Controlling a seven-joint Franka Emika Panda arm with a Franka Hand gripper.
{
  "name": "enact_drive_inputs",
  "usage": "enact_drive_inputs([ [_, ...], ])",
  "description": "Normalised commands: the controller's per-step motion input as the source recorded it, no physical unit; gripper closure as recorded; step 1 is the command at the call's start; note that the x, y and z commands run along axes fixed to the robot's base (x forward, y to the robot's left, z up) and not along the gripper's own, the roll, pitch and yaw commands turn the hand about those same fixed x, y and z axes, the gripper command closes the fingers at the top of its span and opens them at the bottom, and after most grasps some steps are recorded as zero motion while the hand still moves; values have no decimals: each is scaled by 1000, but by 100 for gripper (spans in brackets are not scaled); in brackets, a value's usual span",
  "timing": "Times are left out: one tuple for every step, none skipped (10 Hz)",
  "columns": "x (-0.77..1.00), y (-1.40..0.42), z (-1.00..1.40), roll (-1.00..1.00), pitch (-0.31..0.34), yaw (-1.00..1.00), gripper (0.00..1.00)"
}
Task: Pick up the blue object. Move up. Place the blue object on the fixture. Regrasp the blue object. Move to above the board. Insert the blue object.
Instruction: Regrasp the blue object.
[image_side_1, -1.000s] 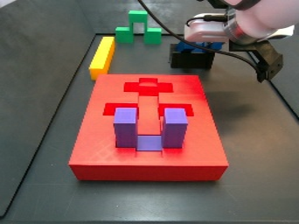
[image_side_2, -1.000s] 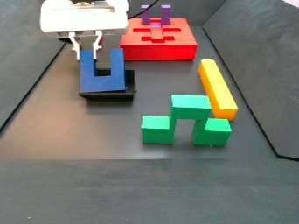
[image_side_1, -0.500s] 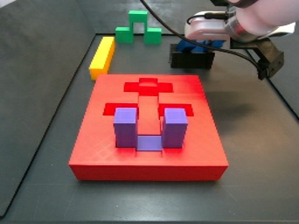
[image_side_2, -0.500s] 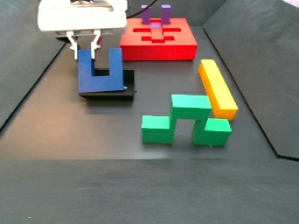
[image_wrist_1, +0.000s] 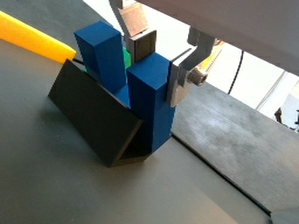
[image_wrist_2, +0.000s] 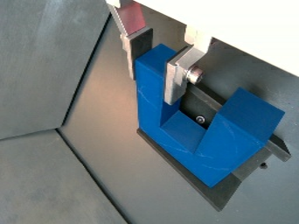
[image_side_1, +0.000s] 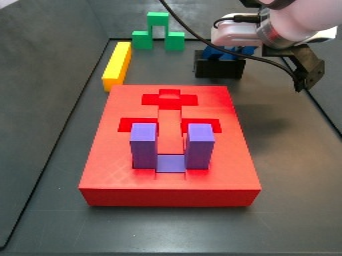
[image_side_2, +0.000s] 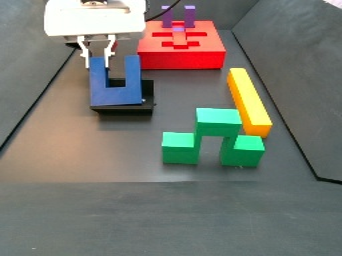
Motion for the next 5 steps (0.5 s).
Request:
enact_drive_inputs([
  [0,0,0,0,0,0,100],
  [0,0,0,0,0,0,100],
  [0,0,0,0,0,0,100],
  [0,0,0,0,0,0,100],
  [0,0,0,0,0,0,100],
])
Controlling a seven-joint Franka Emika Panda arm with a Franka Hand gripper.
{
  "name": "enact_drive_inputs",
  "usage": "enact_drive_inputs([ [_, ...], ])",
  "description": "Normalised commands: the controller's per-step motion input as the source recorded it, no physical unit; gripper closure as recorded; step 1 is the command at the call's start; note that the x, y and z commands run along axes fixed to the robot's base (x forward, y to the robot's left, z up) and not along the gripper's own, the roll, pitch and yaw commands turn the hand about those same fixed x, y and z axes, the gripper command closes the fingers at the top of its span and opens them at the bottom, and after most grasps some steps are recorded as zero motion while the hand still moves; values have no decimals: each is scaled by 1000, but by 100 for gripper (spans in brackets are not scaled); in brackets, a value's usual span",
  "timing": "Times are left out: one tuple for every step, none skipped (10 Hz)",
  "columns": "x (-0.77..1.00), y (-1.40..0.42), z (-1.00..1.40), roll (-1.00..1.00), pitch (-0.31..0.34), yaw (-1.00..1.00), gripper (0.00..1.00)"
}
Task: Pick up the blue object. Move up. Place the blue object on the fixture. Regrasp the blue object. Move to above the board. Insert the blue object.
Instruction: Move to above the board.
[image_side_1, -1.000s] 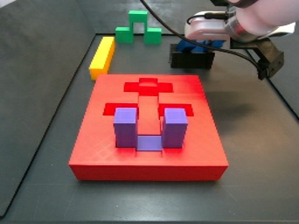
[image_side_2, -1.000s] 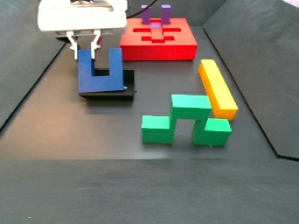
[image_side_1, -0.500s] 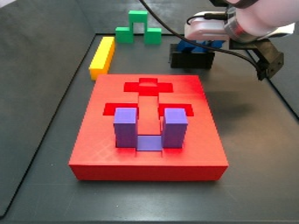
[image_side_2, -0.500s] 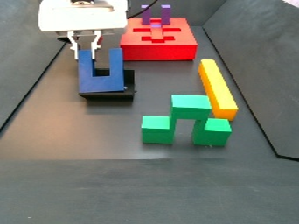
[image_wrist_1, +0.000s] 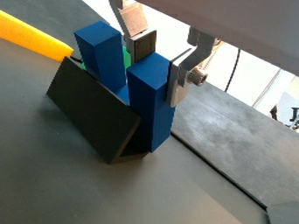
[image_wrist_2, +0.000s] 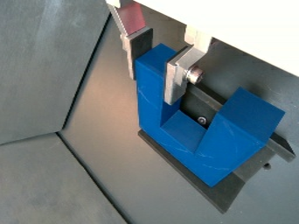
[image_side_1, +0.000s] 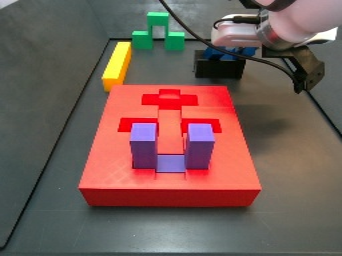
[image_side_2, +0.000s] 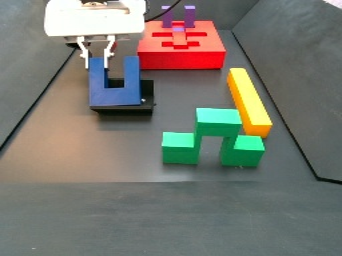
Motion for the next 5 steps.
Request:
enact_drive_inputs([
  [0,0,1400,0,0,0,100],
  [29,-15,1400,-41,-9,55,100],
  [7,-18,1400,-91,-1,52,100],
  [23,-10,1400,-42,-4,27,100],
  [27,-31,1400,-21,6,18,100],
])
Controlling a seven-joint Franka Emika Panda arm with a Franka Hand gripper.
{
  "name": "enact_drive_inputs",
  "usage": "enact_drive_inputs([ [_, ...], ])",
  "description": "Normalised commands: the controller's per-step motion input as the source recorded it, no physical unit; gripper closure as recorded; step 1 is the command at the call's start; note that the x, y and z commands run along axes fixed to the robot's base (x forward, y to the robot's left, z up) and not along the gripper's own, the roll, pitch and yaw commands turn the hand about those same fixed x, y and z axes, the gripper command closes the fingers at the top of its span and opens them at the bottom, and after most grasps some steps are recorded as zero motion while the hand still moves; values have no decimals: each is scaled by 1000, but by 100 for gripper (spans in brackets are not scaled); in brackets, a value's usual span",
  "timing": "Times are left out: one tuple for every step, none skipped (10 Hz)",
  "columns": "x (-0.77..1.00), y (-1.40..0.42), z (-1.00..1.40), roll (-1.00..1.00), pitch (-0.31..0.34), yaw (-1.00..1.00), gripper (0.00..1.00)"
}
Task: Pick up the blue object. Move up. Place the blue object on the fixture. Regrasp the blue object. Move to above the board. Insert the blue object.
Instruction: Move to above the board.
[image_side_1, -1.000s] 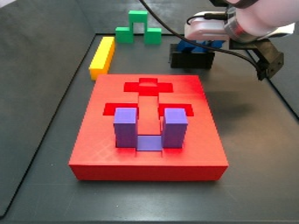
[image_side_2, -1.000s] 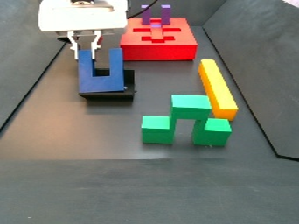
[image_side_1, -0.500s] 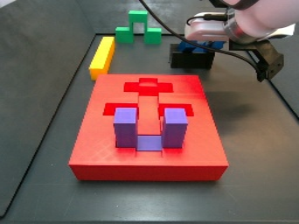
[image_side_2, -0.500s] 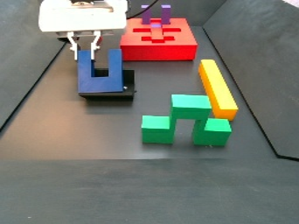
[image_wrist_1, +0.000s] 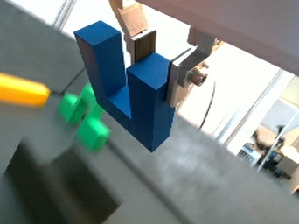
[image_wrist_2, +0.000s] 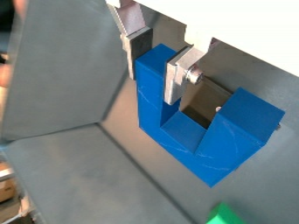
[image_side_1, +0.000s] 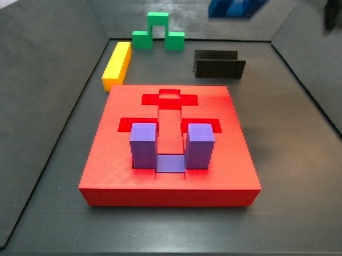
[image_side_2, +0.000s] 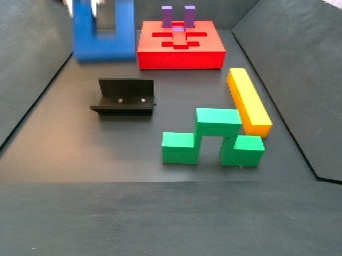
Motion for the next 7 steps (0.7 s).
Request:
enact_drive_inputs([
  [36,-29,1400,-12,14,11,100],
  [59,-29,1400,-13,31,6,100],
  [44,-27,517,-9,64,2,100],
  [53,-13,171,6,78,8,100],
  [-1372,-1400,265,-1000,40,-43,100],
  [-1390,-1400,278,-1000,32,-41,100],
  [-1400,-1301,273,-1000,-9,-31,100],
])
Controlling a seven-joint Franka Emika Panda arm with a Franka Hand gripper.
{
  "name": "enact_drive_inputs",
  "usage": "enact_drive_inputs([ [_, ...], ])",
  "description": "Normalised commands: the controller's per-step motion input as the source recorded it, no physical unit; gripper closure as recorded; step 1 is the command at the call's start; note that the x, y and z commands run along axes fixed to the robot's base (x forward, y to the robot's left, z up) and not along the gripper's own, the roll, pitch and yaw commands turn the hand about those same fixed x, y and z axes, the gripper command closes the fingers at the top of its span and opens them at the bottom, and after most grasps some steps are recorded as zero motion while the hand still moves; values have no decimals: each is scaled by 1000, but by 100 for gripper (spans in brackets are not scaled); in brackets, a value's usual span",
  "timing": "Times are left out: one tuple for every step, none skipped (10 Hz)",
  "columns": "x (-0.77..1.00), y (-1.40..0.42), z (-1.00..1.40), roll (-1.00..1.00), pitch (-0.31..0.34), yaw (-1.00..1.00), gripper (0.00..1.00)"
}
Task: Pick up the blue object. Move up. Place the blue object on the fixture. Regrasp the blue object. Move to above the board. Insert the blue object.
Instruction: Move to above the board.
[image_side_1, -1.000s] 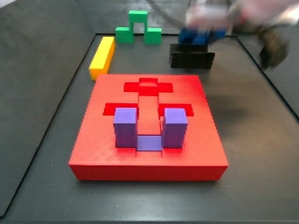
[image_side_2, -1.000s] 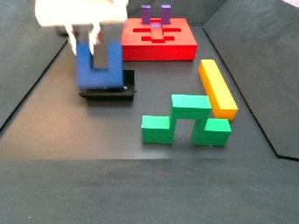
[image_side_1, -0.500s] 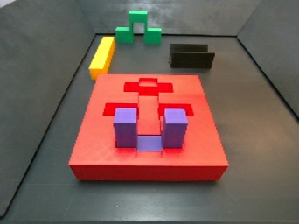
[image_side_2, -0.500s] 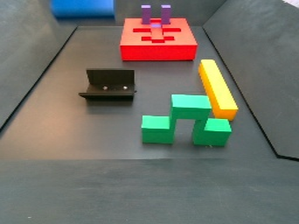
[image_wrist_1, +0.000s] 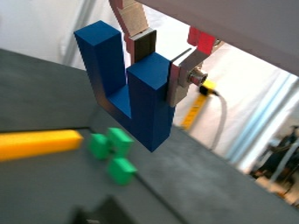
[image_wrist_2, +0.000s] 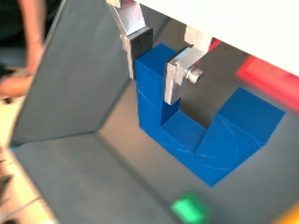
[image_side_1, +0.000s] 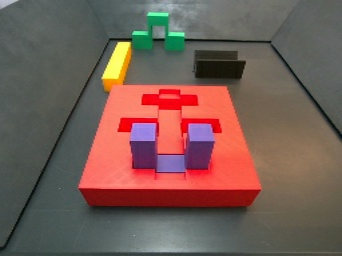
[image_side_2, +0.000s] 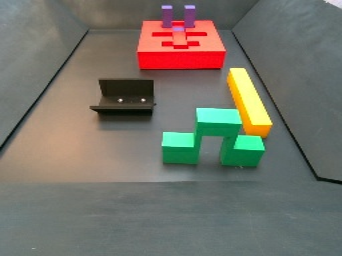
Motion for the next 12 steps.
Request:
enact_drive_inputs([
  [-1400,-1227,231,-1000,-26,-24,100],
  [-1400,-1231,245,-1000,-26,-22,100],
  [-1400,-1206,230,-1000,-33,-16,100],
  [-867,-713,131,-1000,-36,-17,100],
  [-611,-471,90,-1000,-40,-11,100],
  [-205,-124,22,-1000,-24,-28,100],
  [-107,-36,17,-1000,-27,-29,100],
  [-37,10,-12,-1000,-26,-32,100],
  [-46,4,7,-807,-32,-29,100],
  [-60,20,3,-508,-47,-14,100],
  [-53,17,-5,-341,-52,-10,100],
  [-37,16,5,-202,-36,-10,100],
])
